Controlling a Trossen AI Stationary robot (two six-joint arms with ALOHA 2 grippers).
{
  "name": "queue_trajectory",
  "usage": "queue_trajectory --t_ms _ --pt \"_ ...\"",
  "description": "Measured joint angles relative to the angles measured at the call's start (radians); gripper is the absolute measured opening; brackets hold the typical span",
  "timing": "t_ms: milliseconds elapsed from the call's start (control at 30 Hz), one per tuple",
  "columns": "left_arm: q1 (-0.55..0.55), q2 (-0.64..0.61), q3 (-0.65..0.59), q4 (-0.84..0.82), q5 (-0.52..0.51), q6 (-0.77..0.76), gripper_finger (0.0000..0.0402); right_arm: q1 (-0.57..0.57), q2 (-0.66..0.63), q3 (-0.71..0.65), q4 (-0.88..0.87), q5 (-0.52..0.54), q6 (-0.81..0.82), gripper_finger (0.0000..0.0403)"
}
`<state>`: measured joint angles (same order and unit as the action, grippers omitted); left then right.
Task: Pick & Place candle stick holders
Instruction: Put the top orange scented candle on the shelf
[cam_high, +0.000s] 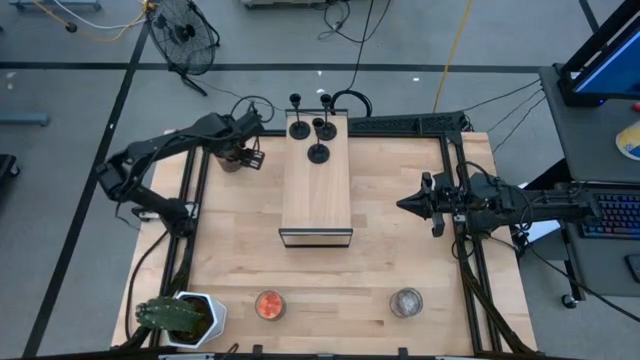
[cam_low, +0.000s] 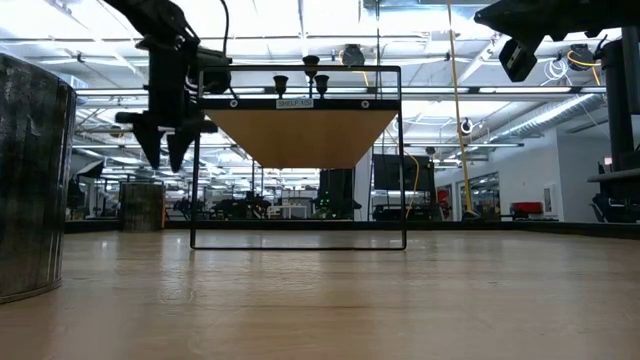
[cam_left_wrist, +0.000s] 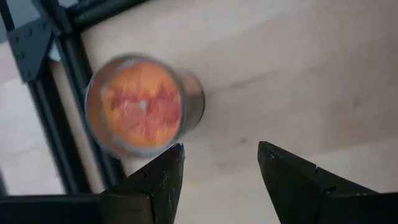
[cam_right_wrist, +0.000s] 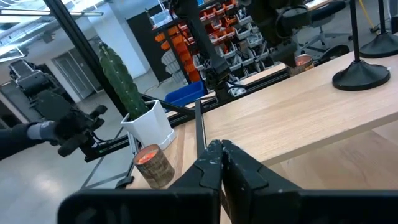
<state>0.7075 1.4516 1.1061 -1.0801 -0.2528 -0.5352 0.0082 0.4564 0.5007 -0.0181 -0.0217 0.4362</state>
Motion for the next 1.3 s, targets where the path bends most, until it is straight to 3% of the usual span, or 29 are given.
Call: queue_trajectory --t_ms 533,767,900,1133,1300 --pt "0.096 0.118 0.0 0.031 -0.017 -0.019 0.0214 0.0 0.0 0.0 0.0 0.0 0.008 0.0" --pt "0.095 0.183 -0.001 0.028 0.027 0.002 0.0209 0.0 0.0 0.0 0.0 0.0 0.008 0.0" --pt "0.087 0.209 0.002 0.024 0.009 -0.015 0.0165 0.0 0.0 0.0 0.0 0.0 0.008 0.0" --pt "0.086 0.226 0.004 0.032 0.005 -0.027 0.0024 0.0 0.0 0.0 -0.001 0.0 0.009 0.0" --pt "0.081 0.228 0.002 0.023 0.069 0.001 0.0006 0.0 0.0 0.0 -0.001 0.0 0.01 0.0"
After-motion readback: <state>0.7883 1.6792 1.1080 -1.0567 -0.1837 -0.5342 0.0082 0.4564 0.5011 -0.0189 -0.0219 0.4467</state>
